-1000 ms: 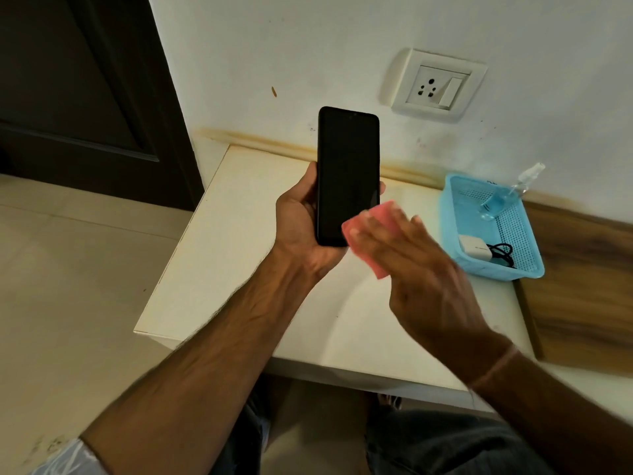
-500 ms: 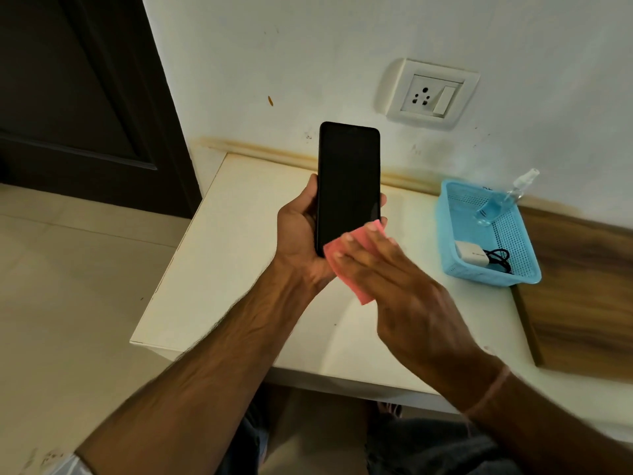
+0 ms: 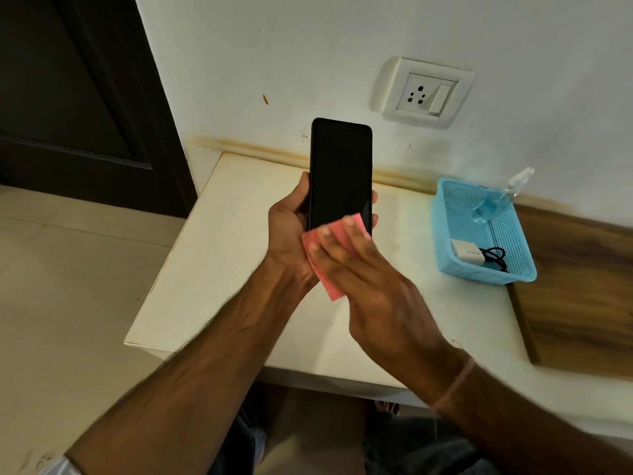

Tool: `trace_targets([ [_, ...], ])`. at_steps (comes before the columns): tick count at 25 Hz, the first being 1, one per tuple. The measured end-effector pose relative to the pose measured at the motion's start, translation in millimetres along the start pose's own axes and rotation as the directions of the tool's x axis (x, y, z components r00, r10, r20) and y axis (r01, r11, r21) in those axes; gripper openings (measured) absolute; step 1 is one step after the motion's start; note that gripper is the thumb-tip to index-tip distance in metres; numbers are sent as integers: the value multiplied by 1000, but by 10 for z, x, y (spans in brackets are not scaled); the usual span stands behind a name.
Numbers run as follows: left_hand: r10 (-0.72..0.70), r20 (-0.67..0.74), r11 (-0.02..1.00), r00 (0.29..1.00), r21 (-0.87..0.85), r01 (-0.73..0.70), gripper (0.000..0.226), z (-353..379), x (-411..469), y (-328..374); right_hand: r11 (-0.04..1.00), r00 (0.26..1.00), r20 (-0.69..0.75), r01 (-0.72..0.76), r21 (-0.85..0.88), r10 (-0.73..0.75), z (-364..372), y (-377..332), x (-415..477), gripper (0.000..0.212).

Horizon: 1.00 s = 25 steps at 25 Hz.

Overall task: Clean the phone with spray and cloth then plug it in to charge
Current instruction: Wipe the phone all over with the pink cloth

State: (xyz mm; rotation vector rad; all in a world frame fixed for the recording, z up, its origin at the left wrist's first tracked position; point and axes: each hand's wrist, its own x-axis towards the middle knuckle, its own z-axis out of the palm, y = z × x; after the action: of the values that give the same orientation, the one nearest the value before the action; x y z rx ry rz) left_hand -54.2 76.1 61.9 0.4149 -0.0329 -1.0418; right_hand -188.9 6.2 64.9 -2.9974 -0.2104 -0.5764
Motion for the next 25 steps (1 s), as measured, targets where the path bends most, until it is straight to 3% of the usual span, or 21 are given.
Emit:
trace_targets([
  [4, 52, -54, 996, 997, -69, -55, 60, 25, 35, -37, 998, 998, 16, -54, -43, 55, -144, 259, 7, 62],
  [8, 112, -58, 993, 992, 30, -110, 46, -4, 63, -79, 960, 960, -24, -278, 36, 279, -210, 454, 620, 59],
  [14, 134, -83, 991, 988, 41, -130, 41, -18, 62, -115, 924, 922, -60, -380, 35, 382, -190, 459, 1204, 57],
  [19, 58, -24, 996, 998, -67, -60, 51, -12, 45, -80, 948, 954, 38, -301, 106, 299, -88, 54, 678, 69],
  [25, -39, 0, 998, 999, 44, 39, 70, -8, -13, -26, 966, 973, 93, -221, 136, 210, 15, -267, -6, 57],
])
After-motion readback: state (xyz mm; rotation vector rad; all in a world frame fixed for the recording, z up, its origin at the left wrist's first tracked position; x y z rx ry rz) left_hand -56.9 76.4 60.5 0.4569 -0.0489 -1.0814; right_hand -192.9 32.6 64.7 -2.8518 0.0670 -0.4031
